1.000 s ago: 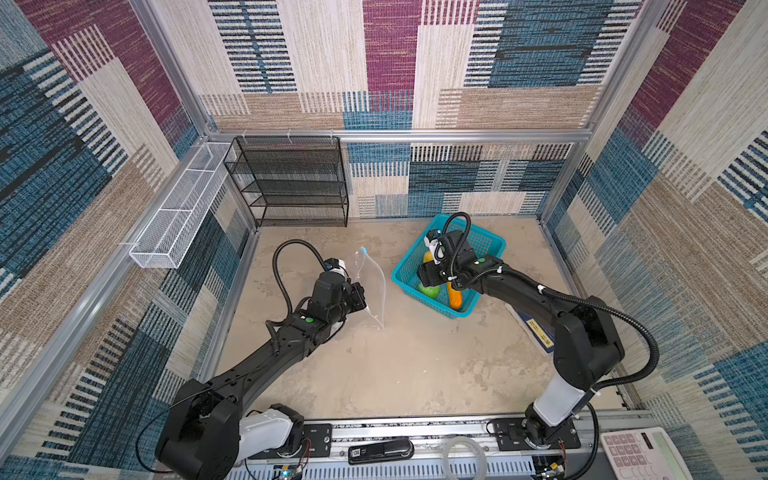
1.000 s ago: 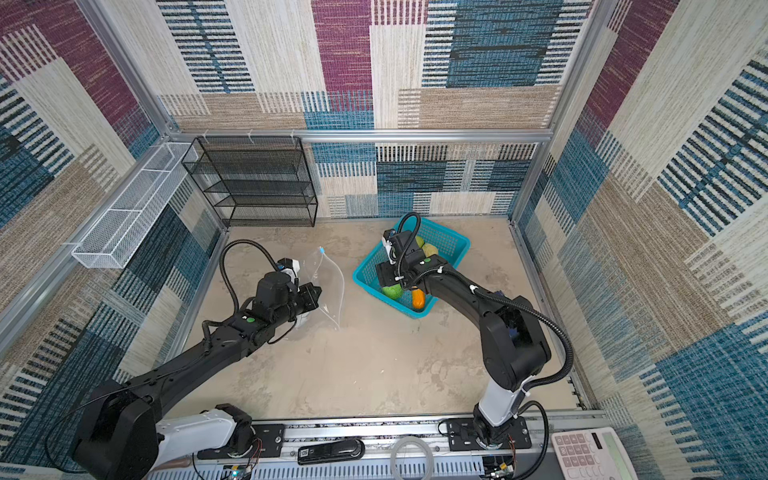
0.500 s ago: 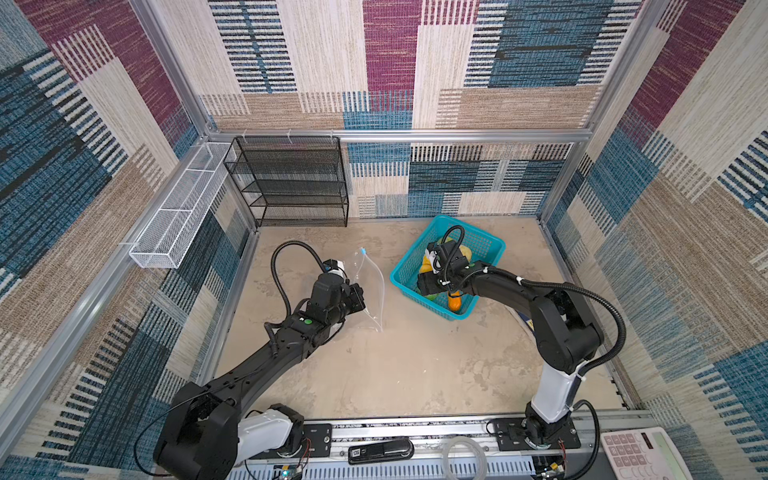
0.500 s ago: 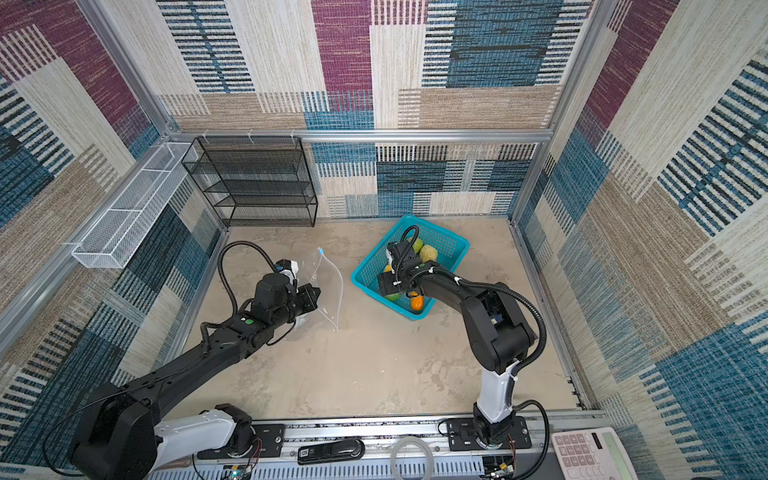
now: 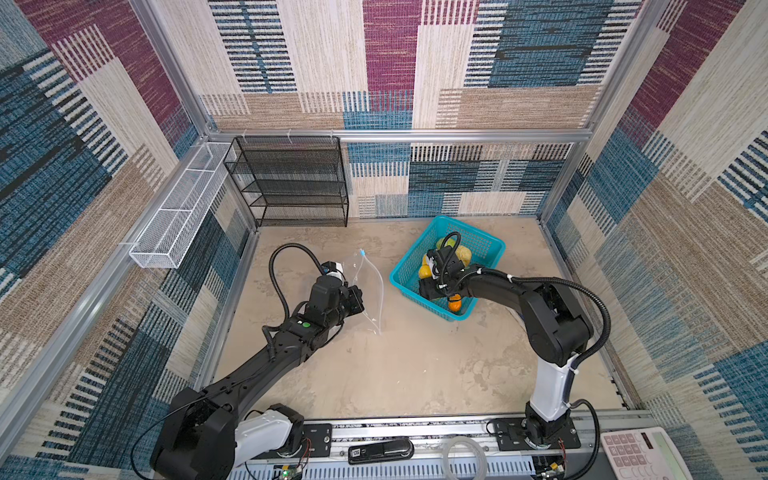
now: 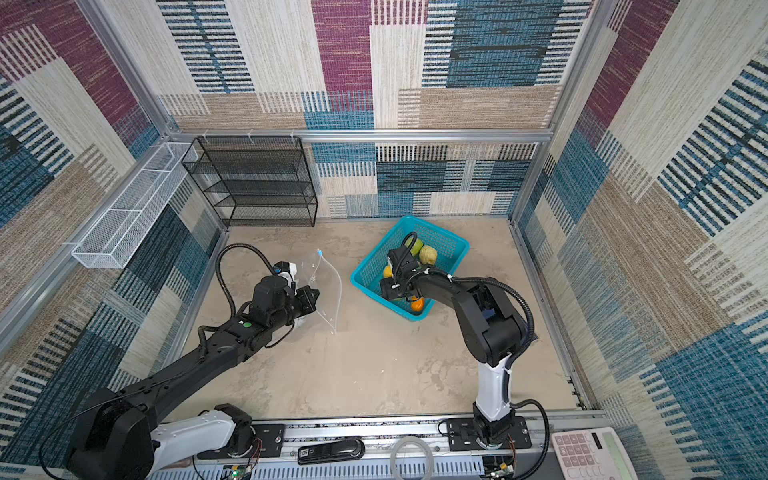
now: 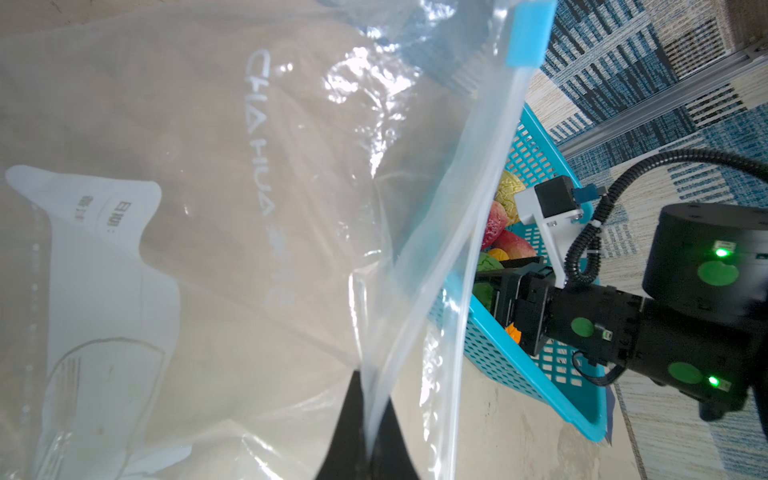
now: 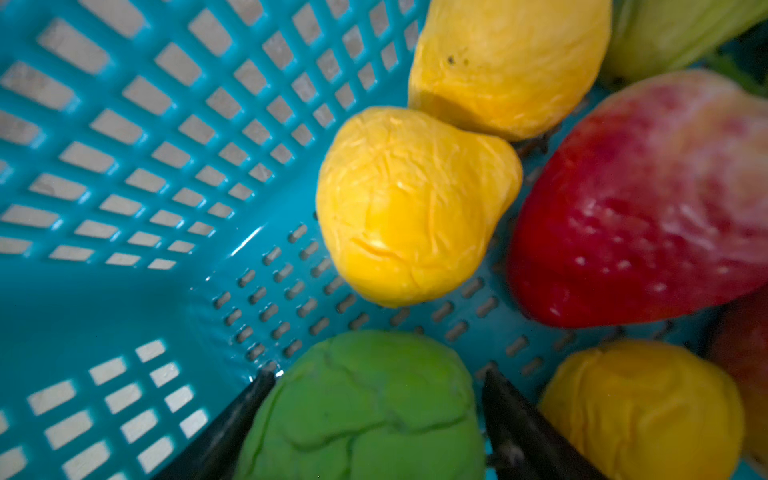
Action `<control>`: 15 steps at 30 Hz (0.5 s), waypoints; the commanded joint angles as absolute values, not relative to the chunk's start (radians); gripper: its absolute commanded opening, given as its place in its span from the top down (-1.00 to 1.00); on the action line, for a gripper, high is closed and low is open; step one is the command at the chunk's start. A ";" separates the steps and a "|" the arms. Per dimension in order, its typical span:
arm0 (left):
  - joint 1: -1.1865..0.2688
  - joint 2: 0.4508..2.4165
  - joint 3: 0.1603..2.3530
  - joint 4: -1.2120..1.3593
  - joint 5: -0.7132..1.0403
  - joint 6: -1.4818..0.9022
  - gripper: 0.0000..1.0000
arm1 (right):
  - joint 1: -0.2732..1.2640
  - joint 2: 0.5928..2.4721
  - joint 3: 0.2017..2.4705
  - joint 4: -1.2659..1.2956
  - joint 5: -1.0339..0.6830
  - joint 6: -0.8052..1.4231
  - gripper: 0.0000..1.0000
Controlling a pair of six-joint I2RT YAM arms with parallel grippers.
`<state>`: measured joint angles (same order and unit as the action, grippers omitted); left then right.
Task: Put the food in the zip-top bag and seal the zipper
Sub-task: 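Reach the right gripper into the teal basket and grasp the green chayote, then carry the green chayote into the open bag mouth and release it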
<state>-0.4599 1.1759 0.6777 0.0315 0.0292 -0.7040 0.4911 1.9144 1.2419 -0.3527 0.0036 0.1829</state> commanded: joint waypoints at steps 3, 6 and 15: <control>-0.459 1.179 0.677 0.052 0.025 -0.721 1.00 | 0.489 1.893 1.241 -0.324 0.008 0.201 -0.32; -0.459 1.180 0.678 0.050 0.027 -0.721 1.00 | 0.491 1.863 1.250 -0.325 0.011 0.193 -0.21; -0.454 1.186 0.704 0.044 0.018 -0.698 1.00 | 0.488 1.744 1.318 -0.360 -0.008 0.118 -0.08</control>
<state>-0.4580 1.1831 0.6857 0.0319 0.0288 -0.7067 0.4904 1.7813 1.2984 -0.3649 0.0082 0.1551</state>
